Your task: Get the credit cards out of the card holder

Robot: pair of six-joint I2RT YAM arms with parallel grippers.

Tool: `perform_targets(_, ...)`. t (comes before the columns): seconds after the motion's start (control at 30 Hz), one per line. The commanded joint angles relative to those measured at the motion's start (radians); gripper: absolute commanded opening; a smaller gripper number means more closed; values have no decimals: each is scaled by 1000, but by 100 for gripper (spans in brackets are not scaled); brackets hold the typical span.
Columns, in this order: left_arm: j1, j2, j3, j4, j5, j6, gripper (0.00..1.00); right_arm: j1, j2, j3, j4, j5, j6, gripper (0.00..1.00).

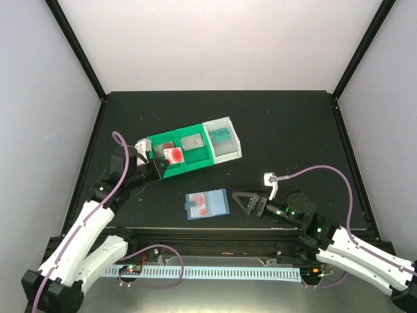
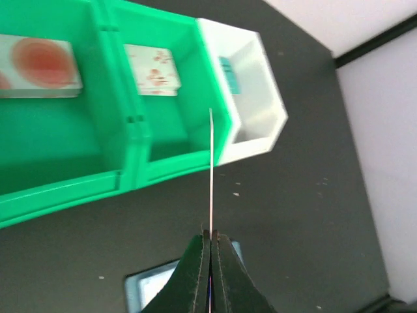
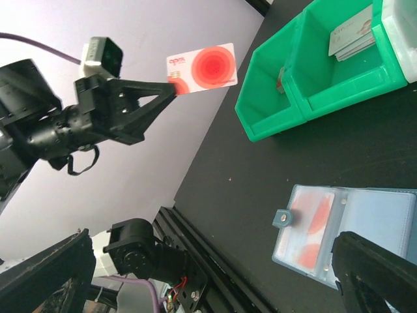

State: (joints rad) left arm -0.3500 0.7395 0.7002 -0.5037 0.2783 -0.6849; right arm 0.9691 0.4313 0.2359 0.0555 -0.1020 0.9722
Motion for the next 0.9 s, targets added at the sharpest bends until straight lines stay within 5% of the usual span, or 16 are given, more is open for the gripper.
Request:
perform_targets(0.0,94,95,77,-60,2,60,2,3,-23,-11,-27,30,-20,100)
perform_targets(0.47,304,493,273,-74,67,151,1,4,-21,37,-84,34,-36,100)
perform_targets(0.87,318,751,327,10,90,178,2,4,-46,49,-121,48,-39,100)
